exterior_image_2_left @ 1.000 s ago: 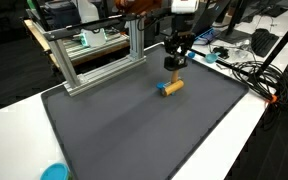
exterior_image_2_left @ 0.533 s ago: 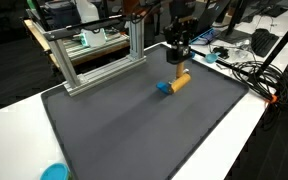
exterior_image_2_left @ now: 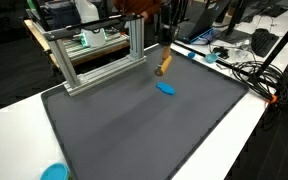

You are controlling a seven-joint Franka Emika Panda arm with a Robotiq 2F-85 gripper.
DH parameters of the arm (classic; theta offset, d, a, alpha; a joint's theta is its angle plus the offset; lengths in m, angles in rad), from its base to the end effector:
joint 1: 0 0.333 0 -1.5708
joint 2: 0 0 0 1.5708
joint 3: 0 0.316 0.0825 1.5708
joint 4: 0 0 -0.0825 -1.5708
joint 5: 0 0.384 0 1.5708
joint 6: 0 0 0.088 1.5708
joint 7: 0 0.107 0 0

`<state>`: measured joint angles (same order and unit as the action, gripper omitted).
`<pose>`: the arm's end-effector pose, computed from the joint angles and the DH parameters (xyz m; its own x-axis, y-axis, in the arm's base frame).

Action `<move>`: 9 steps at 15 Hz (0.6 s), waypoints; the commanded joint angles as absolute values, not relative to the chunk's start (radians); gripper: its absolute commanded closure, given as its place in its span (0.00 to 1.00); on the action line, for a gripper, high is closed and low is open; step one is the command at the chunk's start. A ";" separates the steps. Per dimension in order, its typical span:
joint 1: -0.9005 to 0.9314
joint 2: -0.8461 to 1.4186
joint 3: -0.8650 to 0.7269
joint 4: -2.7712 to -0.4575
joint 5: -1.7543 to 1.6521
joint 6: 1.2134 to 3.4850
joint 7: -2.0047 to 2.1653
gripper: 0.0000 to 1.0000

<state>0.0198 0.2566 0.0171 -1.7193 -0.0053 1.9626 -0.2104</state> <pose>0.6316 0.0222 0.4341 0.9691 0.2463 -0.0131 0.2462 -0.9692 -0.0023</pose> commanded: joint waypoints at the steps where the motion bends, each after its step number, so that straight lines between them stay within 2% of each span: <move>1: 0.009 0.317 0.052 -1.611 -0.007 1.891 -0.387 0.78; 2: 0.001 0.344 0.064 -1.572 0.023 1.873 -0.444 0.78; 3: 0.013 0.292 0.050 -1.666 -0.003 1.930 -0.349 0.53; 5: 0.011 0.323 0.059 -1.626 -0.002 1.914 -0.397 0.53; 6: 0.011 0.333 0.061 -1.613 -0.002 1.911 -0.405 0.78; 9: -0.031 0.285 0.098 -1.681 0.052 1.954 -0.663 0.78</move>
